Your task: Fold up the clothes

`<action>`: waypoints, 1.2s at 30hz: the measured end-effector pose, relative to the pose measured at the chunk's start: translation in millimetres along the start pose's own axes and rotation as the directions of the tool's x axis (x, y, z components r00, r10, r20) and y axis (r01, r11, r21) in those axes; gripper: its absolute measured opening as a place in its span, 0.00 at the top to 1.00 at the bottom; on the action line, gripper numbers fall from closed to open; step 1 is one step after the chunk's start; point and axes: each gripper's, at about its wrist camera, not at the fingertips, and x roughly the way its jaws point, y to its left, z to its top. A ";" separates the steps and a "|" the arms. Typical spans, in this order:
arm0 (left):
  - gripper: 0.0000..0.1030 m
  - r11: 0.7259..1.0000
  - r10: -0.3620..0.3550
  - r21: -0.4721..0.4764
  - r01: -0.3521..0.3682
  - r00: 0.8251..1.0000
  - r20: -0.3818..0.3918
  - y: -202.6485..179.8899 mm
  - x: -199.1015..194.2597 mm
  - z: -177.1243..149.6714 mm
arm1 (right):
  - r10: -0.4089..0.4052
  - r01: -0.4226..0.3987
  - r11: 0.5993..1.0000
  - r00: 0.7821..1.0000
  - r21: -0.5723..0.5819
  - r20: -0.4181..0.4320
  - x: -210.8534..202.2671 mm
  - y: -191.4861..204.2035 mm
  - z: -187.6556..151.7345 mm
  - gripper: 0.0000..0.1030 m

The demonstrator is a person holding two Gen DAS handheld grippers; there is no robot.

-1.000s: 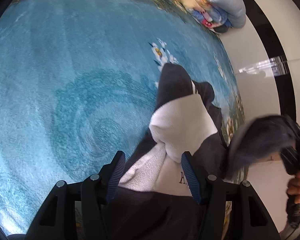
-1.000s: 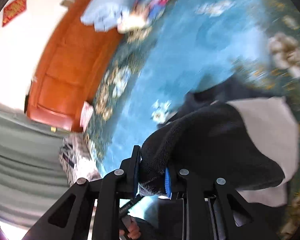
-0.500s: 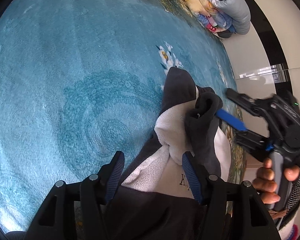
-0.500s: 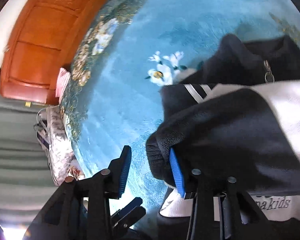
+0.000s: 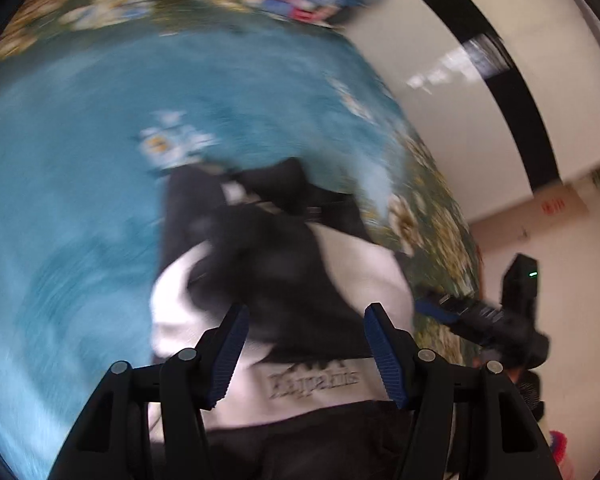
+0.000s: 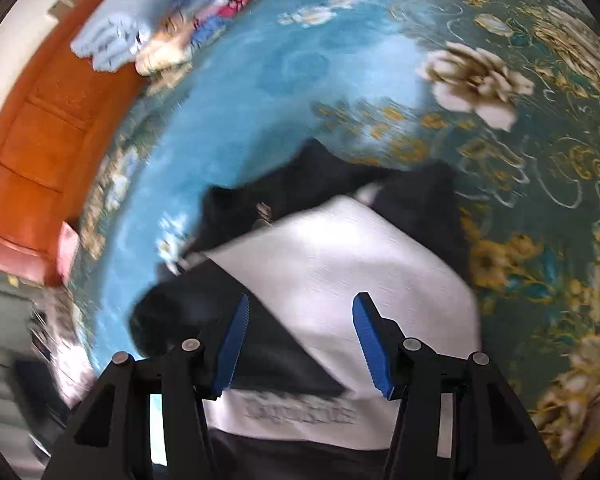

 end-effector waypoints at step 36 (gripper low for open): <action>0.29 0.938 0.219 -0.261 -0.227 0.974 -0.057 73.7 -97.6 -120.8 | 0.036 -0.058 0.982 0.992 0.182 0.123 -71.5 -62.8 -149.6 0.42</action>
